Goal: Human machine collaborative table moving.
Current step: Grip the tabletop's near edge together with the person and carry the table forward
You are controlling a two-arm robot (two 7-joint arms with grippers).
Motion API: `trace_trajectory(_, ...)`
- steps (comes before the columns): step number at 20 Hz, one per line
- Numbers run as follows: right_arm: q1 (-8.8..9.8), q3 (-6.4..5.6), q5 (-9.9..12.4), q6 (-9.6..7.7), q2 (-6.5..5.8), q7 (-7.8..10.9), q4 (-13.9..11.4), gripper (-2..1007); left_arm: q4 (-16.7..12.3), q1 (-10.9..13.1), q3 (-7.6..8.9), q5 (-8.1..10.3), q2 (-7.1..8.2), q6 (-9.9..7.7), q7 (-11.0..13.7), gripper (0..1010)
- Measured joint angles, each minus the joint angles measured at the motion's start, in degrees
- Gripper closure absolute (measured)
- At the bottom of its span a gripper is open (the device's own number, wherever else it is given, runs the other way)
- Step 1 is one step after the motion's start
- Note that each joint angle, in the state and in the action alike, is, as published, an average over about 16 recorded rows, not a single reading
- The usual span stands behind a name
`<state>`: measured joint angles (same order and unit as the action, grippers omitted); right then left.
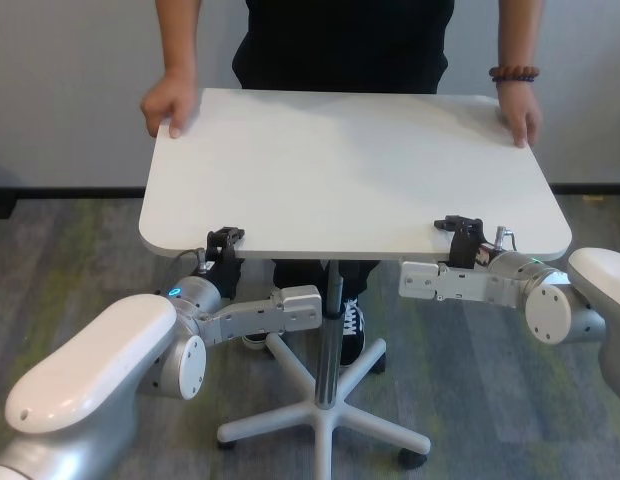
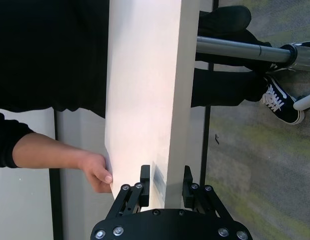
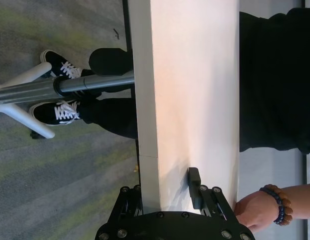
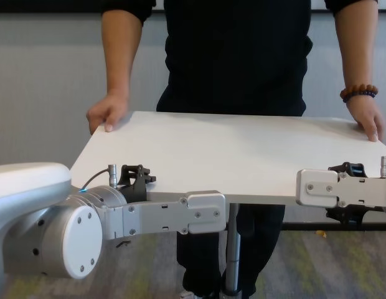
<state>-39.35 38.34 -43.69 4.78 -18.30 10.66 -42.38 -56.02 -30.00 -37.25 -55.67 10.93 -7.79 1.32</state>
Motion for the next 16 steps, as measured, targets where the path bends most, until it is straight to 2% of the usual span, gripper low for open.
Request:
trace_trajectory(8, 0.05, -0.02, -0.1, -0.05, -0.02, 0.10, 0.0, 509, 0.0, 0.1, 0.02, -0.04, -0.02, -0.14, 0.0, 614)
trace_trajectory(16, 0.12, -0.03, -0.1, -0.15, -0.05, 0.24, 0.0, 324, -0.1, 0.1, 0.05, -0.08, -0.02, -0.20, 0.1, 486)
